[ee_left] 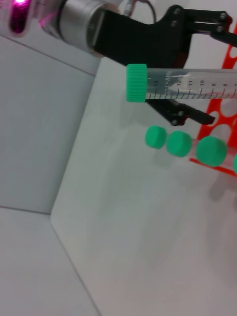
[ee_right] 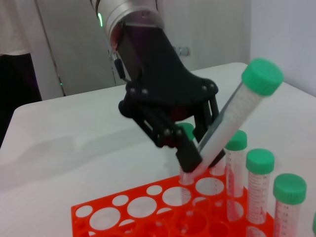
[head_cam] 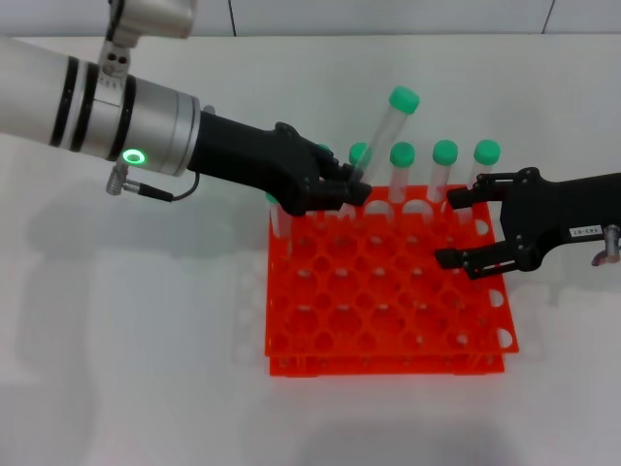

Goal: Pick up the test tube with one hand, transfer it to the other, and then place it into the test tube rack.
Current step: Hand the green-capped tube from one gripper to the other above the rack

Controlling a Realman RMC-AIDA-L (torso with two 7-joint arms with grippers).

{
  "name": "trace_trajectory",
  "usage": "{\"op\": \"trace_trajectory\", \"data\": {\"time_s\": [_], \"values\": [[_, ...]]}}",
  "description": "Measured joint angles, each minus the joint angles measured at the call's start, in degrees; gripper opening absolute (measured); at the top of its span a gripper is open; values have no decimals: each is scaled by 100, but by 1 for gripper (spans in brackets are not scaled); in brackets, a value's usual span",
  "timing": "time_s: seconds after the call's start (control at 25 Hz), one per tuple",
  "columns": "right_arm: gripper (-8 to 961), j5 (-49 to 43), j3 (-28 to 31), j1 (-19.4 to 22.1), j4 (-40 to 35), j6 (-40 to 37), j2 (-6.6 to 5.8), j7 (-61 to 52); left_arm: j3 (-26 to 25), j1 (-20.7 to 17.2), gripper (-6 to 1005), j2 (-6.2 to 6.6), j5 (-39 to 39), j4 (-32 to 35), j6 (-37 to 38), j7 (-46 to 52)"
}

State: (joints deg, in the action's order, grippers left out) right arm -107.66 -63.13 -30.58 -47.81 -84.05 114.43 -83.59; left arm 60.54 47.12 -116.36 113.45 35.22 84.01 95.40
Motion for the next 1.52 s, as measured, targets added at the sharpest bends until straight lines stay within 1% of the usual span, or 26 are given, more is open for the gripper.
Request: {"op": "trace_trajectory", "data": {"time_s": [0.2, 0.48, 0.68, 0.84, 1.12, 1.52], "values": [[732, 0, 5, 7, -2, -8, 0, 0, 11, 33, 218, -104, 161, -141, -141, -143], [728, 16, 235, 27, -11, -111, 5, 2, 19, -8, 221, -234, 267, -152, -207, -550], [726, 50, 376, 70, 20, -181, -19, -30, -16, -120, 223, -261, 178, -162, -218, -987], [724, 59, 551, 69, 35, -261, -9, -135, -13, -245, 225, -266, -10, -208, -239, -1360], [720, 97, 688, 25, 204, -281, -5, -315, 1, -302, 229, -274, -83, -218, -254, -1571], [715, 1028, 738, -19, 610, -232, 27, -653, 1, -284, 233, -273, -89, -347, -325, -1713]]}}
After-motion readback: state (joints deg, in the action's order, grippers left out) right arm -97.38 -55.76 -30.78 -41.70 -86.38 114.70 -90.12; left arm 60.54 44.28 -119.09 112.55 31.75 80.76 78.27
